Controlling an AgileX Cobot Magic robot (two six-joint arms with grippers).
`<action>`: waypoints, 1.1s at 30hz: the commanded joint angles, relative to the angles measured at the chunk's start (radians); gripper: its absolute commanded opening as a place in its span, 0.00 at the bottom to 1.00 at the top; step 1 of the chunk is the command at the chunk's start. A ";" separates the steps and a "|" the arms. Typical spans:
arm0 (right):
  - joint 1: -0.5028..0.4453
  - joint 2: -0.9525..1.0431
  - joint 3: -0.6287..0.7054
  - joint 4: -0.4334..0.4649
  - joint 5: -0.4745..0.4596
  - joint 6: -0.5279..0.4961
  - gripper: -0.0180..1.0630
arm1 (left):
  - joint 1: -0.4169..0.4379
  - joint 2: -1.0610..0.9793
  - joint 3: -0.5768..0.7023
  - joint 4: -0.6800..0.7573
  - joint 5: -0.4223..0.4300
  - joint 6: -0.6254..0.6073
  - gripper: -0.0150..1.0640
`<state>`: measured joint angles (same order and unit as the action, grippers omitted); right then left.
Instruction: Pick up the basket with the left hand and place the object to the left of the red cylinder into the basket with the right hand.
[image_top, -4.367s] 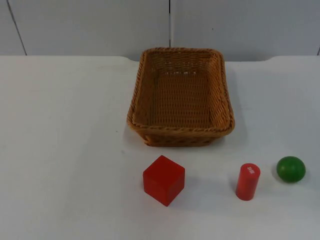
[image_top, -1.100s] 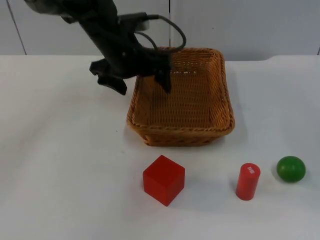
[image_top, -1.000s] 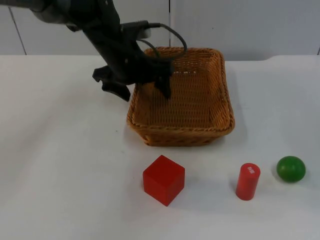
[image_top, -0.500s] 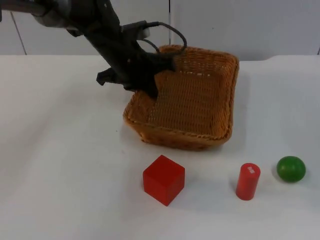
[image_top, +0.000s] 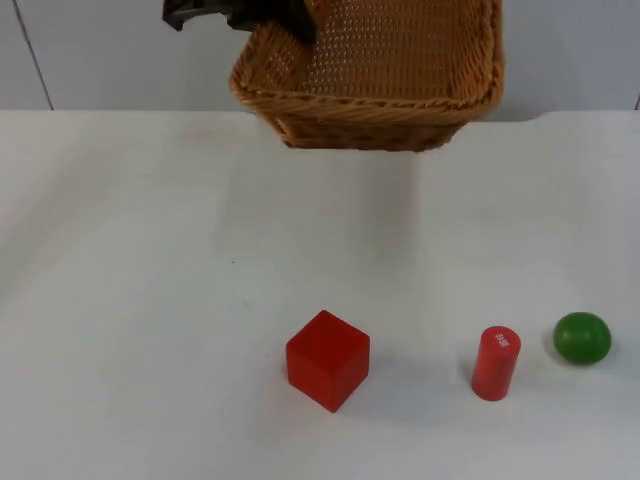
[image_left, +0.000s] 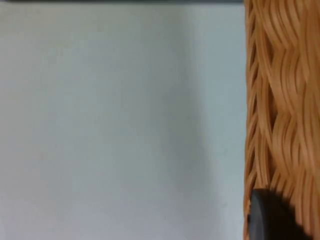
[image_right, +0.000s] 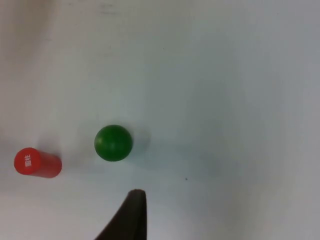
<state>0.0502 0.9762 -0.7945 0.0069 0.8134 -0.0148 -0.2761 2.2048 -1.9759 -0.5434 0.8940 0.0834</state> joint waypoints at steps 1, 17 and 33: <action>-0.006 -0.004 0.000 -0.007 -0.003 0.000 0.99 | -0.002 -0.035 0.020 0.003 0.033 -0.009 0.01; -0.006 -0.004 0.050 0.009 -0.028 0.000 0.99 | 0.227 -0.525 0.869 -0.155 -0.158 0.286 0.01; -0.006 -0.004 0.050 0.252 -0.044 -0.241 0.99 | 0.478 -1.033 1.332 -0.129 -0.096 0.400 0.01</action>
<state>0.0502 0.9762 -0.7469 0.1715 0.7863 -0.1544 0.1981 1.2251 -0.6595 -0.6465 0.7898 0.4791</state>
